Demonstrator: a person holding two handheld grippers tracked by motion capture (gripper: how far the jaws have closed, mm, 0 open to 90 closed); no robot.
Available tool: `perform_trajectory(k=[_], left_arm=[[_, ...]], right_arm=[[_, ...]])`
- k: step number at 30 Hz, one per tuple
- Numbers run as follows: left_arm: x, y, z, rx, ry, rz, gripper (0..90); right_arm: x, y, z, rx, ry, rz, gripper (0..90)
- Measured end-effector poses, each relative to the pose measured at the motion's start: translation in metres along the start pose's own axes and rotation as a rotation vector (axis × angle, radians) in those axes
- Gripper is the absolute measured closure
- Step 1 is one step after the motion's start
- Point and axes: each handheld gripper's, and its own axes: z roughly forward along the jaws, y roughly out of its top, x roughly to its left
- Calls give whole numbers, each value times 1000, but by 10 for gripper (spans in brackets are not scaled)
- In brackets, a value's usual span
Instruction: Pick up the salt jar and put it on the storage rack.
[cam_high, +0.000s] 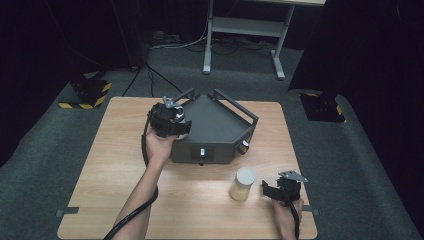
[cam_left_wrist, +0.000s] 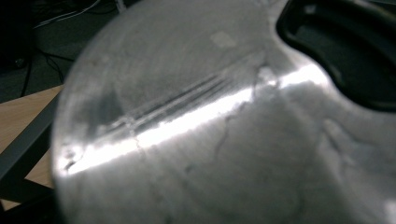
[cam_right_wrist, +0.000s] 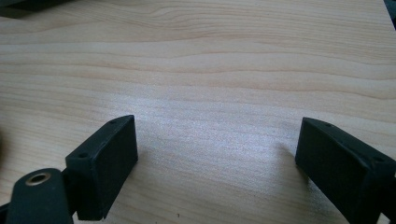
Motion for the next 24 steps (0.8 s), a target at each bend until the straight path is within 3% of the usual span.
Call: perform_trajectory(k=[10, 22, 24], left_arm=[[-11, 5, 17, 14, 40, -5, 303], [-15, 5, 29, 37, 51, 8, 302], [-14, 4, 31, 36, 48, -6, 302]], right_arm=[[-1, 0, 0, -1, 6, -3, 127], [-1, 0, 0, -2, 10, -4, 129], [-2, -1, 0, -3, 11, -3, 129]])
